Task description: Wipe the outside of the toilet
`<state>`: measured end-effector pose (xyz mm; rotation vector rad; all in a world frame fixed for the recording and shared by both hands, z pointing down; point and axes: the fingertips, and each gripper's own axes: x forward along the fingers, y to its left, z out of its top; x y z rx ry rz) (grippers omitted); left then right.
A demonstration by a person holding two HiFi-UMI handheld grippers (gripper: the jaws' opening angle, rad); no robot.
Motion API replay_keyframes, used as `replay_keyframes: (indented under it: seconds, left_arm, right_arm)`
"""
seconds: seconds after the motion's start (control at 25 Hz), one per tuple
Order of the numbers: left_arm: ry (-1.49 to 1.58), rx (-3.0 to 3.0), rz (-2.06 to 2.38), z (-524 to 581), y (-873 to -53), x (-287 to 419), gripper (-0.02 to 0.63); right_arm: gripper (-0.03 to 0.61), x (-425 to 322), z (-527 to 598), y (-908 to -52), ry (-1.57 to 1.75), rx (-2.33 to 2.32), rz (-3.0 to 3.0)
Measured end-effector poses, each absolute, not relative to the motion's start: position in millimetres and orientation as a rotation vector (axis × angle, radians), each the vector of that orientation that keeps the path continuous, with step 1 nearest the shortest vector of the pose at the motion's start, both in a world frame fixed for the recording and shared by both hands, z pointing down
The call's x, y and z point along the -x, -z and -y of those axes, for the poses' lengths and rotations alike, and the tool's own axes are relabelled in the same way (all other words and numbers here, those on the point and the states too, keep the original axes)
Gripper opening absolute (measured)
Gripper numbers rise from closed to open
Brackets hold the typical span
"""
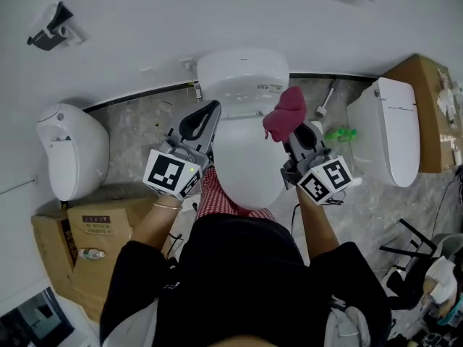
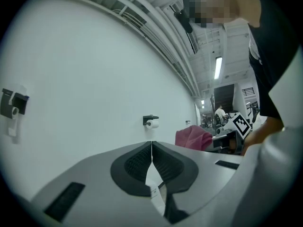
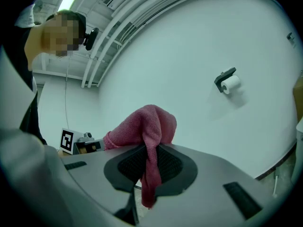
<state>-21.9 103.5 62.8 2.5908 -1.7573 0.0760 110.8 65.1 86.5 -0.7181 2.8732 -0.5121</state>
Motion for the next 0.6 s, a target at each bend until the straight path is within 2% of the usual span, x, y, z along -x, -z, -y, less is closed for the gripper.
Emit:
replay_keyframes:
  seconds: [0.6]
  left_arm:
    - [-0.087, -2.514, 1.763, -28.2, -117.2, 113.7, 0.011]
  right_arm:
    - [0.06, 16.0, 9.3, -120.2, 0.499, 0.674, -3.026]
